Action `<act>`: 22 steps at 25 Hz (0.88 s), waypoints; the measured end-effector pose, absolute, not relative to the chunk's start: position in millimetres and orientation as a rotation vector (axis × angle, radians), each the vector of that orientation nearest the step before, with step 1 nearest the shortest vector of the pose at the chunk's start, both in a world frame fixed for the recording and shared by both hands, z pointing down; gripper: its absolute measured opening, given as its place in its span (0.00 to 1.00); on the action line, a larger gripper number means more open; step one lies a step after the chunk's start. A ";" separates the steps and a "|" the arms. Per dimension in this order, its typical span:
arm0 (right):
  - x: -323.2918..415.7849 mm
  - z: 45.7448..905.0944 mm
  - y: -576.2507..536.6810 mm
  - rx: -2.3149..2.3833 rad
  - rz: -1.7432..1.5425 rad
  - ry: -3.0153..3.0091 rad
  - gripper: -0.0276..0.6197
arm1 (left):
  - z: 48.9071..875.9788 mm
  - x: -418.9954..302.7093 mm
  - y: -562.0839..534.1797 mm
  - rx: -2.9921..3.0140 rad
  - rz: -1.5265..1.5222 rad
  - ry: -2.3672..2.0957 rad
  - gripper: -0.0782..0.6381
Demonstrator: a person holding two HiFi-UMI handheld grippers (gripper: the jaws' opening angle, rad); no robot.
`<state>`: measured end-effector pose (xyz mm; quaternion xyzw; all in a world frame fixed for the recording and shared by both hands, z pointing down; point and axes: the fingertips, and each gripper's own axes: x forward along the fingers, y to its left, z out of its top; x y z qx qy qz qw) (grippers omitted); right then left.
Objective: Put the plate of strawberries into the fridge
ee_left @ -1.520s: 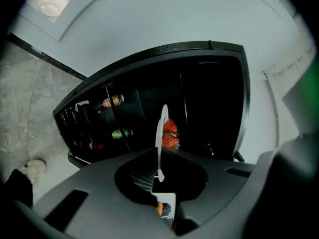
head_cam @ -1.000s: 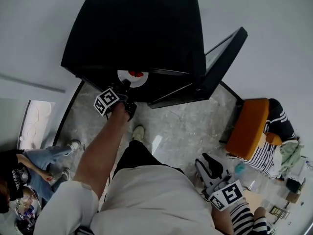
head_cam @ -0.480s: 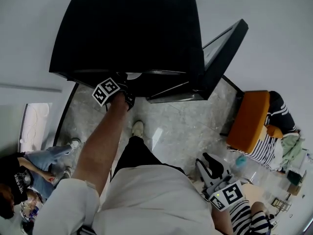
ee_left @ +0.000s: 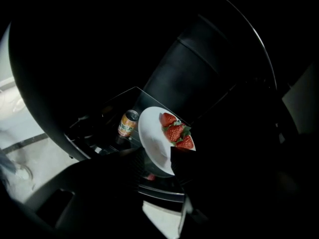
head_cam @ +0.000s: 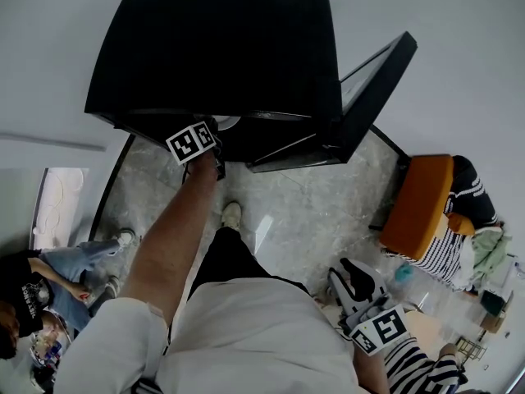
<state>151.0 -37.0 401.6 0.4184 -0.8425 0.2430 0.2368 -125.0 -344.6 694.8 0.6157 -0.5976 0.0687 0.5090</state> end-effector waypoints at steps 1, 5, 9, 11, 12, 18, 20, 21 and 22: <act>151.7 401.8 -35.7 1.145 0.665 -2.311 0.23 | 694.8 -125.1 -343.2 1.488 0.183 -1.444 0.33; 153.2 401.8 -27.9 1.128 0.656 -2.321 0.23 | 693.3 -127.9 -333.4 1.513 0.226 -1.460 0.37; 153.2 400.6 -19.8 1.106 0.641 -2.350 0.23 | 682.3 -129.8 -317.7 1.540 0.201 -1.460 0.37; 153.0 400.0 -15.5 1.086 0.621 -2.371 0.23 | 672.8 -128.6 -305.8 1.563 0.187 -1.452 0.37; 152.9 399.8 -12.8 1.075 0.609 -2.381 0.23 | 667.3 -127.5 -298.6 1.575 0.178 -1.446 0.37; 149.4 397.4 12.2 0.992 0.571 -2.475 0.23 | 622.4 -112.0 -239.1 1.685 0.094 -1.360 0.36; 149.3 396.7 22.9 0.967 0.549 -2.503 0.22 | 600.3 -105.4 -212.2 1.736 0.042 -1.312 0.36; 149.8 396.7 29.2 0.955 0.540 -2.515 0.21 | 589.0 -101.9 -195.8 1.761 0.018 -1.285 0.35; 150.5 396.7 36.0 0.944 0.534 -2.526 0.19 | 577.8 -98.5 -177.3 1.785 -0.002 -1.258 0.31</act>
